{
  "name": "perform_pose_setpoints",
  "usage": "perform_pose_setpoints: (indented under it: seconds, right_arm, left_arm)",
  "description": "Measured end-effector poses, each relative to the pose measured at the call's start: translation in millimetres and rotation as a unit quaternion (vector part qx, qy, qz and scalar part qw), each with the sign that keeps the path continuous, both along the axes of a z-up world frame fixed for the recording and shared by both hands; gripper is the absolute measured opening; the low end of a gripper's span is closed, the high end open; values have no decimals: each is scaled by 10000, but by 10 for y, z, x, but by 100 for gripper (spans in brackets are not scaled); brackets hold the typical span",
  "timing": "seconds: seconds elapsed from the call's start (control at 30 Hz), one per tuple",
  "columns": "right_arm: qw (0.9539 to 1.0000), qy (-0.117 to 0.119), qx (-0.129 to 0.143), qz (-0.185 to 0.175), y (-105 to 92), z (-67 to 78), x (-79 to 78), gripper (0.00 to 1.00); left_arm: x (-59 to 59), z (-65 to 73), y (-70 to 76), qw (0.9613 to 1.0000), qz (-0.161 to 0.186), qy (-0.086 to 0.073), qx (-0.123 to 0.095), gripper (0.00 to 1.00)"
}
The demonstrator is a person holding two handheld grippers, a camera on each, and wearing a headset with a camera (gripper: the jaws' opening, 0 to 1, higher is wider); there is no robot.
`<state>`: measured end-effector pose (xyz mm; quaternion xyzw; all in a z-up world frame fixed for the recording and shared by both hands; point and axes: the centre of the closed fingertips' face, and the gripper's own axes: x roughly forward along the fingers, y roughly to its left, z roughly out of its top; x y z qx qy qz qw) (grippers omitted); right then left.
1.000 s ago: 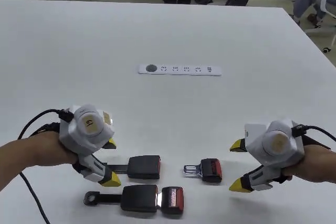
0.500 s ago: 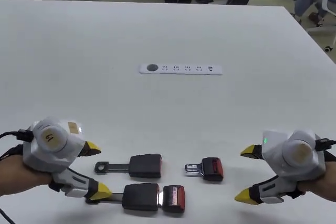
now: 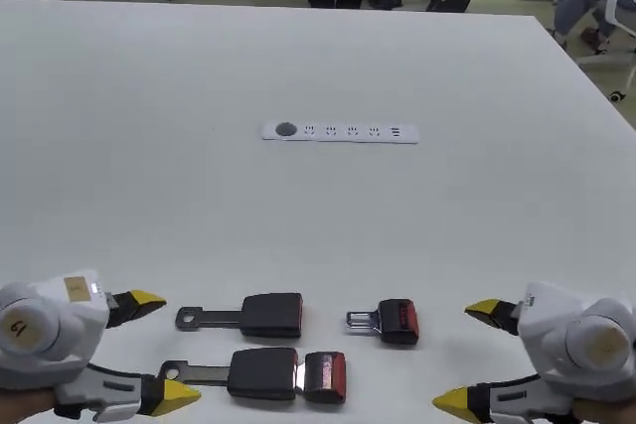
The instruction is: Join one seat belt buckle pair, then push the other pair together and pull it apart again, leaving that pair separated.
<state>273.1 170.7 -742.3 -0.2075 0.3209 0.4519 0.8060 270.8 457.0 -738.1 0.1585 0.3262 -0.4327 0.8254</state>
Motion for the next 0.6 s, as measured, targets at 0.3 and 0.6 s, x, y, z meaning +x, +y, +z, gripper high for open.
perform_pose_setpoints:
  seconds: [0.3,0.6]
  right_arm:
    - [9988,-106,406,-259,180,34,-124,91]
    - [9981,-185,506,-284,280,64,-168,99]
  left_arm:
    - [-188,31,-130,9989,282,-116,-365,93]
    - [-219,36,-209,9983,349,-223,-417,100]
